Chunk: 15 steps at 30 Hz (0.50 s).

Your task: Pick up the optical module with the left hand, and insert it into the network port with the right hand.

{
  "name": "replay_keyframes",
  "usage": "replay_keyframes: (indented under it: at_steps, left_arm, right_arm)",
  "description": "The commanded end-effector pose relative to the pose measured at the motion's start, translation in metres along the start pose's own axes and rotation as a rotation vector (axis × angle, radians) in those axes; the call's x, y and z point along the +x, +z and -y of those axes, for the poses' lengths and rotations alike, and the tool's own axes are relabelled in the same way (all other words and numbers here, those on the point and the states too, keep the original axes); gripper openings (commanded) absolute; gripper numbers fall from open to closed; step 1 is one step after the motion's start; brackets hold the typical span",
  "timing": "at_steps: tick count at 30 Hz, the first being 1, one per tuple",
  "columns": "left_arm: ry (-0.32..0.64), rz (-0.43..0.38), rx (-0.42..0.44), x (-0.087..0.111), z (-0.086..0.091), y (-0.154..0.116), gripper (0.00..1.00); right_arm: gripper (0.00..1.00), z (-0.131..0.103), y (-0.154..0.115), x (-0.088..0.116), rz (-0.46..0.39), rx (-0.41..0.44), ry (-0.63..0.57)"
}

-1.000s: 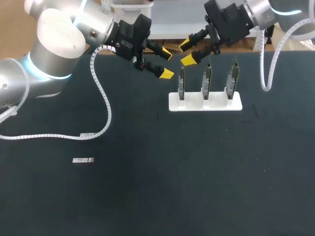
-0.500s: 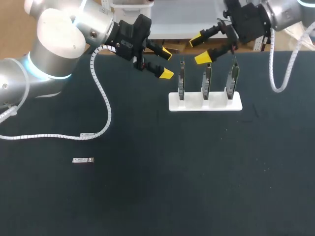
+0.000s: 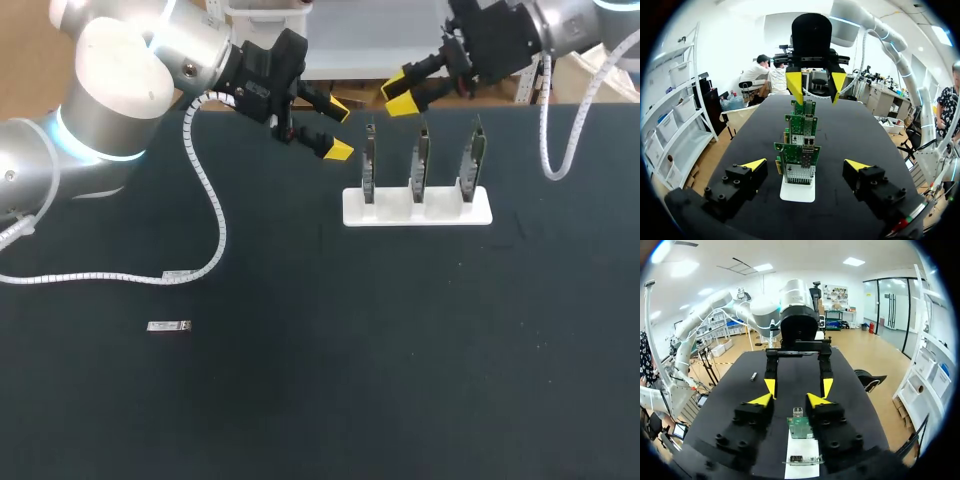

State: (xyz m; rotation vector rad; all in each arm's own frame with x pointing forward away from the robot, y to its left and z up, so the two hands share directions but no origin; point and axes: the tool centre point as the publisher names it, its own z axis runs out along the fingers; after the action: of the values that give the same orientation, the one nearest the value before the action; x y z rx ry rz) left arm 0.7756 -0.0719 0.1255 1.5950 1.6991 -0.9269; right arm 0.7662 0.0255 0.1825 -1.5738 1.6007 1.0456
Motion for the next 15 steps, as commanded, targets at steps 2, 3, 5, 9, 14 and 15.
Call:
replay_keyframes:
  at_steps: [2, 3, 5, 9, 14, 15]
  left_arm:
    - [-0.002, -0.005, 0.002, -0.001, -0.001, 0.000, 1.00]
    - [-0.002, -0.005, 0.002, -0.001, -0.001, 0.000, 1.00]
    - [-0.002, -0.005, 0.002, -0.001, -0.001, 0.000, 1.00]
    - [-0.002, -0.005, 0.002, -0.001, -0.001, 0.000, 1.00]
    - [-0.002, -0.005, 0.002, -0.001, -0.001, 0.000, 1.00]
    - [-0.002, -0.005, 0.002, -0.001, -0.001, 0.000, 1.00]
  right_arm:
    - [0.00, -0.001, 0.010, -0.003, -0.006, 0.011, -0.005]
    - [0.00, 0.000, 0.011, -0.003, -0.006, 0.013, -0.004]
    - [0.00, 0.001, 0.014, -0.004, 0.000, 0.008, -0.008]
    - [0.00, 0.002, 0.019, -0.005, -0.007, -0.002, -0.017]
    - [0.00, 0.002, 0.023, -0.004, -0.024, -0.030, -0.027]
    - [0.00, 0.002, 0.023, -0.004, -0.024, -0.032, -0.027]
